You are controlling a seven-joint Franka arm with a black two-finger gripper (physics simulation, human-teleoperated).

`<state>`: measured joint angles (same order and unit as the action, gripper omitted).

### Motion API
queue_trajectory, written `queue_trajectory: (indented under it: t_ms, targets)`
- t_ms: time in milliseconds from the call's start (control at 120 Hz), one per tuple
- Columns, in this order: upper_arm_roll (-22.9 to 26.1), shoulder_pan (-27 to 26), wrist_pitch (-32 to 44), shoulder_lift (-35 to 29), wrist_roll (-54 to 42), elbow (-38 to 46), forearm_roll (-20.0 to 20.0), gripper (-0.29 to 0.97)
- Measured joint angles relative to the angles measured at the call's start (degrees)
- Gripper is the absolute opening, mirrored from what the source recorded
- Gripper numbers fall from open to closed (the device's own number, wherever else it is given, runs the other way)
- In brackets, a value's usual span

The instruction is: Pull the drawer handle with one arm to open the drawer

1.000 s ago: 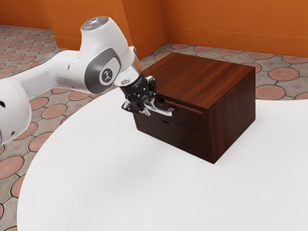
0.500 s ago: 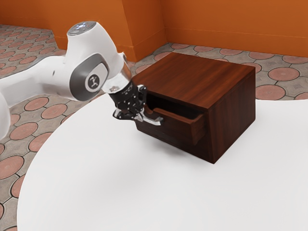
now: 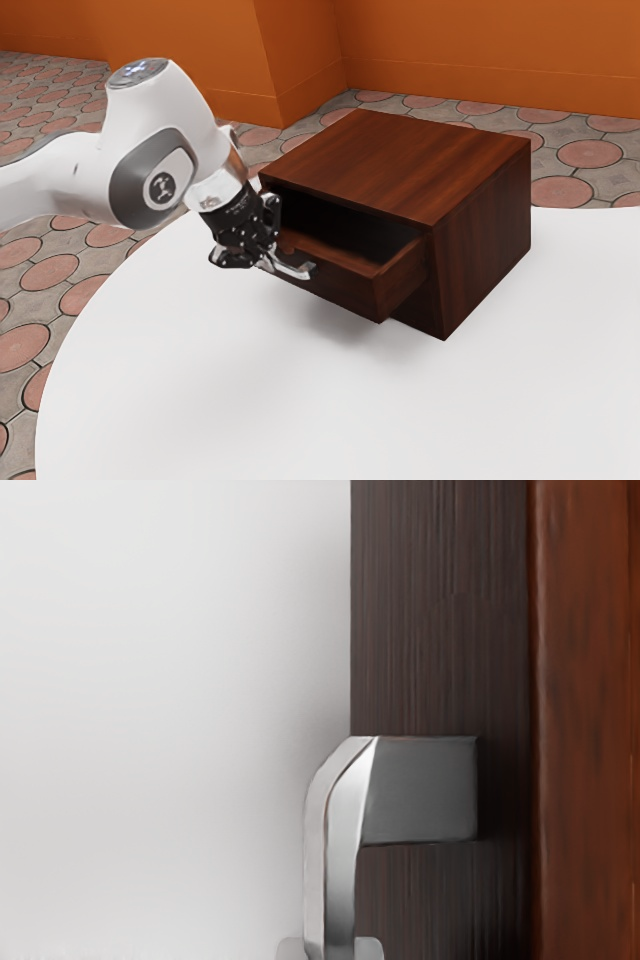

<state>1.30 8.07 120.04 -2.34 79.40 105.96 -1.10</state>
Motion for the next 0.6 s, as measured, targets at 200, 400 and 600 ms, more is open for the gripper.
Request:
queue_trajectory:
  t_ms: [200, 400, 600]
  targets:
    - [-0.1, 0.5, 0.0, -3.4, 0.3, 3.9, -0.3, -0.11]
    - [-0.1, 2.0, 0.1, -7.2, 0.6, 8.1, -0.6, -0.10]
    - [0.0, 2.7, 0.1, -9.8, 0.8, 11.1, -1.1, -0.11]
